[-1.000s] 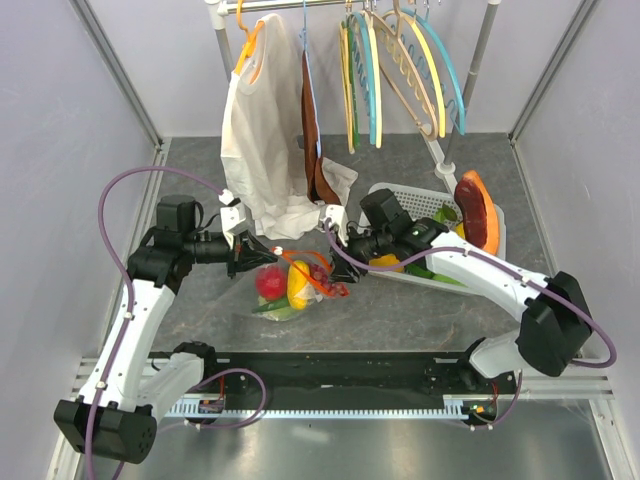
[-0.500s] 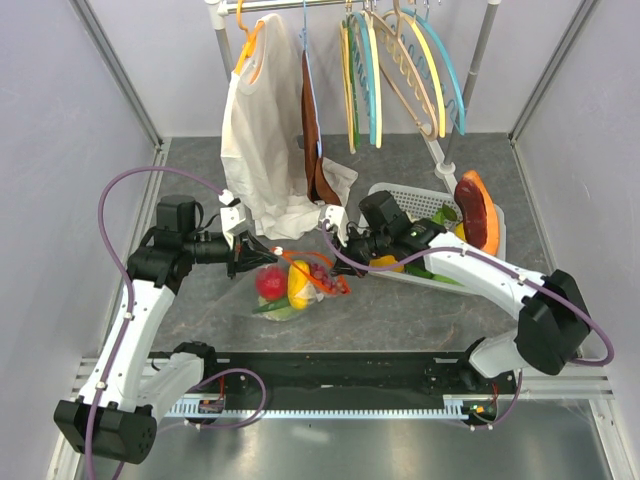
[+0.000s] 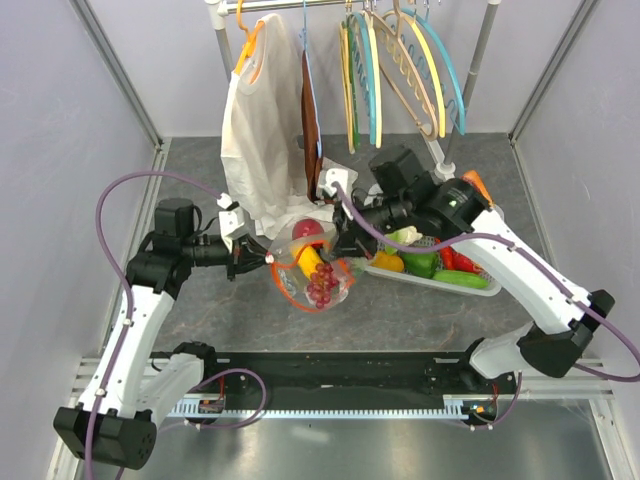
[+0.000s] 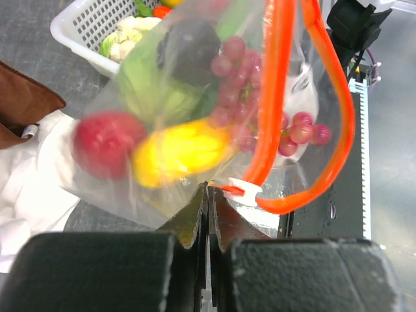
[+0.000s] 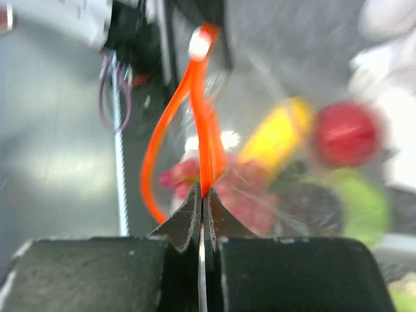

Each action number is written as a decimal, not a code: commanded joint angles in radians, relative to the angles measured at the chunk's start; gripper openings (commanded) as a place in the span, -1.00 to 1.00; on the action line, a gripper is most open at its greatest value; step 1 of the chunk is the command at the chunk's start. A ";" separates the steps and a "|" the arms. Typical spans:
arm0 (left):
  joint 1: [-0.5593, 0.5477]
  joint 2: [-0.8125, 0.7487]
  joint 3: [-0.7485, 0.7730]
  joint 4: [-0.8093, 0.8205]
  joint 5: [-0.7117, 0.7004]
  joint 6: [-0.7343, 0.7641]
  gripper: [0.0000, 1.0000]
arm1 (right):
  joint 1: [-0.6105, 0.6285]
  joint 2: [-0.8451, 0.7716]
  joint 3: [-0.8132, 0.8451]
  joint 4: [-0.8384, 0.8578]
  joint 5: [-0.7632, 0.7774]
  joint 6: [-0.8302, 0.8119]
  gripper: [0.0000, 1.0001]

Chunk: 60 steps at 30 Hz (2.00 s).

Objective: Place the food in the zip-top bag and seal the zipper
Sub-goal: Adjust the zipper food storage bag at the center of the board.

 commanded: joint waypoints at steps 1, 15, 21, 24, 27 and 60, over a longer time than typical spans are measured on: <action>0.015 -0.007 -0.030 0.041 0.022 -0.018 -0.96 | 0.011 0.061 -0.040 -0.193 0.017 -0.067 -1.00; 0.042 0.023 0.030 -0.030 -0.006 -0.144 -0.96 | -0.090 0.255 0.110 -0.353 0.224 -0.340 -0.89; 0.043 0.066 0.059 -0.051 -0.007 -0.179 -0.96 | -0.087 0.178 0.020 -0.128 0.189 -0.291 0.28; 0.043 0.086 0.076 -0.073 -0.003 -0.184 -0.96 | -0.089 0.163 0.077 -0.092 0.172 -0.283 0.51; 0.043 0.088 0.081 -0.082 0.003 -0.169 -0.96 | -0.089 0.132 0.118 -0.026 0.135 -0.280 0.67; 0.042 0.068 0.125 -0.116 0.008 -0.124 -0.96 | 0.215 0.219 0.027 0.328 0.199 -0.214 0.21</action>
